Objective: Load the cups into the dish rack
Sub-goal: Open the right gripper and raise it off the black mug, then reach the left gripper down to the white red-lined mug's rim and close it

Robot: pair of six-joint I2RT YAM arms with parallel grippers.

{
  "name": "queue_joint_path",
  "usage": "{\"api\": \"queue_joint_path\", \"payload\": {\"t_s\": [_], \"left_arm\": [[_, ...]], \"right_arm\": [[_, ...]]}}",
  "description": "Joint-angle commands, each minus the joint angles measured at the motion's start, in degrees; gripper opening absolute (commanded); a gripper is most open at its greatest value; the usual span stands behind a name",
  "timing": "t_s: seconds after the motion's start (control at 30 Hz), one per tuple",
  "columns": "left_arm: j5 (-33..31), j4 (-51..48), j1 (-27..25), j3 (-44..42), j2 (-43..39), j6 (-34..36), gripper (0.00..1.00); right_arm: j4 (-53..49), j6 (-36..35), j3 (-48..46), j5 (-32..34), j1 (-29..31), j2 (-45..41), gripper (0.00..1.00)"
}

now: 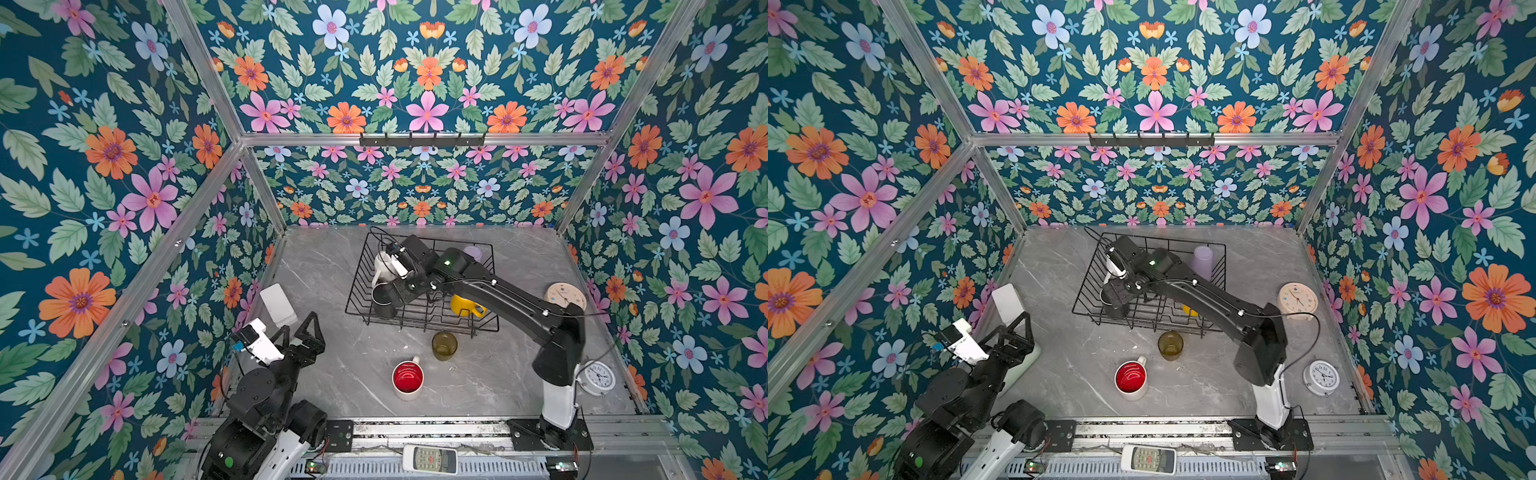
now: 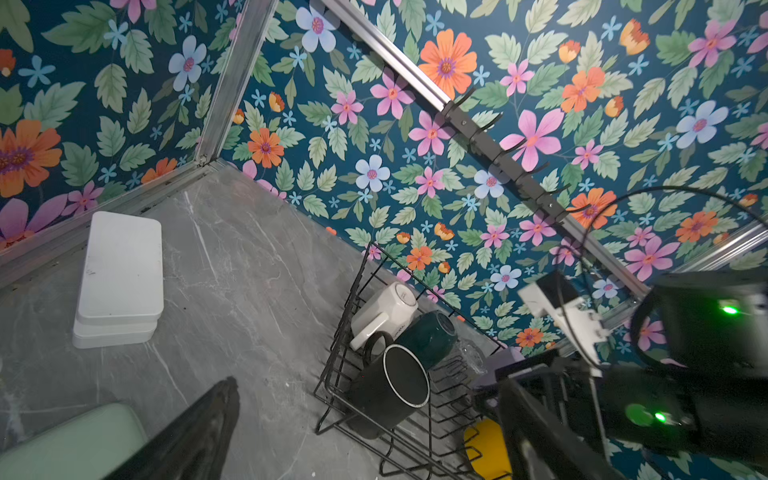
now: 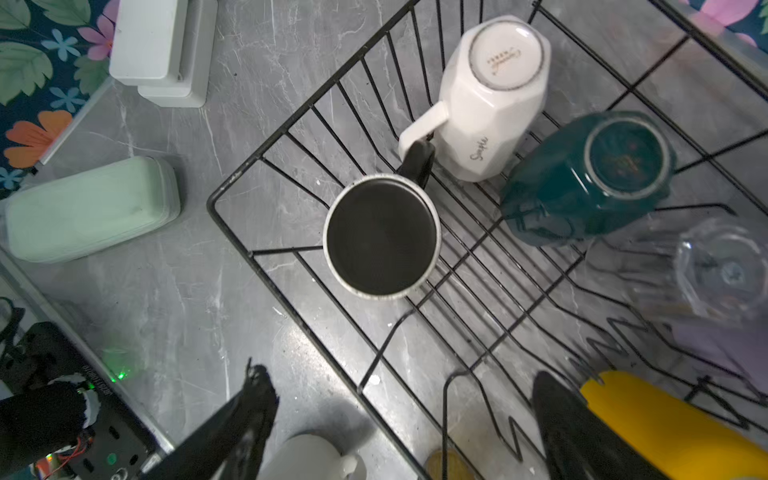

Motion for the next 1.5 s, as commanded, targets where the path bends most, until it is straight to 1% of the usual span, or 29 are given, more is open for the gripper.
{"api": "queue_joint_path", "payload": {"t_s": [0.0,0.1,0.23,0.4,0.57,0.73,0.83,0.9,0.97,1.03,1.13,1.23,1.47], "left_arm": [[4.4,-0.4,-0.1,0.9,3.3,-0.2,0.96],[8.2,-3.0,-0.1,2.9,9.1,-0.4,0.91],[12.7,-5.8,0.0,4.7,14.8,-0.8,0.83],[22.7,-6.4,0.0,4.3,20.7,-1.0,0.75],[31.3,-3.5,-0.1,1.4,23.6,-1.9,0.69],[36.4,-1.7,-0.6,0.1,25.1,-2.5,0.65],[36.3,-1.7,-2.7,-0.2,26.0,-2.9,0.64],[34.5,-1.7,-5.0,-0.4,26.7,-3.5,0.64],[32.2,-1.7,-8.4,-0.7,27.9,-4.2,0.64],[28.4,-1.7,-13.5,-0.6,30.0,-5.3,0.64],[24.2,-2.1,-19.5,-0.3,33.3,-6.8,0.64],[22.5,-3.7,-22.8,-0.3,35.8,-7.5,0.63],[21.1,-4.5,-29.6,-0.4,40.5,-9.3,0.63]], "right_arm": [[7.0,4.6,-8.5,-2.6,-1.4,-7.0,0.95],[10.3,7.3,-16.3,-4.2,-3.6,-15.2,0.95],[12.5,10.1,-25.7,-4.5,-6.7,-23.6,0.95],[13.2,11.8,-33.3,-4.8,-9.8,-30.9,0.95],[12.9,12.0,-36.1,-4.4,-10.5,-33.8,0.95],[13.3,12.1,-36.9,-4.6,-10.6,-33.7,0.95],[13.7,12.1,-36.8,-4.7,-10.6,-33.2,0.95],[13.8,12.1,-36.6,-4.7,-10.6,-32.9,0.95],[13.8,12.1,-36.2,-4.8,-10.6,-32.6,0.95],[13.7,11.9,-35.9,-4.9,-10.6,-32.4,0.95],[13.2,11.9,-35.6,-4.8,-10.5,-32.2,0.95],[12.9,11.8,-35.7,-4.7,-10.6,-32.2,0.95],[12.9,11.6,-35.9,-4.3,-10.6,-32.0,0.95]]}}
